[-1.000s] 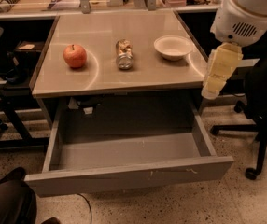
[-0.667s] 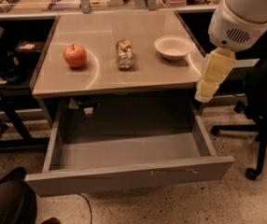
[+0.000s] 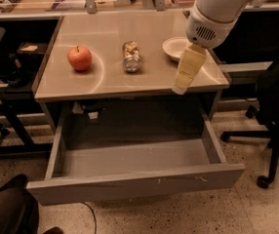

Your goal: Place orange can into top drawer

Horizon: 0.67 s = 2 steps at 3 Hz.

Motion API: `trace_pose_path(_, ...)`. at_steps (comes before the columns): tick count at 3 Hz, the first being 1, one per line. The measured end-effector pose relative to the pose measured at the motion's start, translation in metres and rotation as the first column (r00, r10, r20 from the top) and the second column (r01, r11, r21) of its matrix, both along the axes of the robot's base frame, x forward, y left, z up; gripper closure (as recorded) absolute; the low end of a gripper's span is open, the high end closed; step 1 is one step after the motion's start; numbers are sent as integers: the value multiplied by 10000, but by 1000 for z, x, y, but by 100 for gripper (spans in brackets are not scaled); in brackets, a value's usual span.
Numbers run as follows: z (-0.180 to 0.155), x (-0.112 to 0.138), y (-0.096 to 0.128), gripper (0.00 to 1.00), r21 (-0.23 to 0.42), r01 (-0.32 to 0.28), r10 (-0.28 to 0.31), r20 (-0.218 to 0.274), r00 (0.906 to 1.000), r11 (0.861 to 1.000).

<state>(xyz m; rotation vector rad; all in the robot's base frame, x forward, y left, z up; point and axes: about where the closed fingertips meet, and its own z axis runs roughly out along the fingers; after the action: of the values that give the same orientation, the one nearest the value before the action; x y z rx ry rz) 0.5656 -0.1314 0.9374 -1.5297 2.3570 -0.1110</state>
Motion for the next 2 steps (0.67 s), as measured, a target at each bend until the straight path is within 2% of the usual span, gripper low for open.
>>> trace_pose_path(1,-7,35,14,0,26,368,-367,-421,9984,9993)
trace_pose_path(2,-4,38,17,0,100,339,-335,-310,9990,9994)
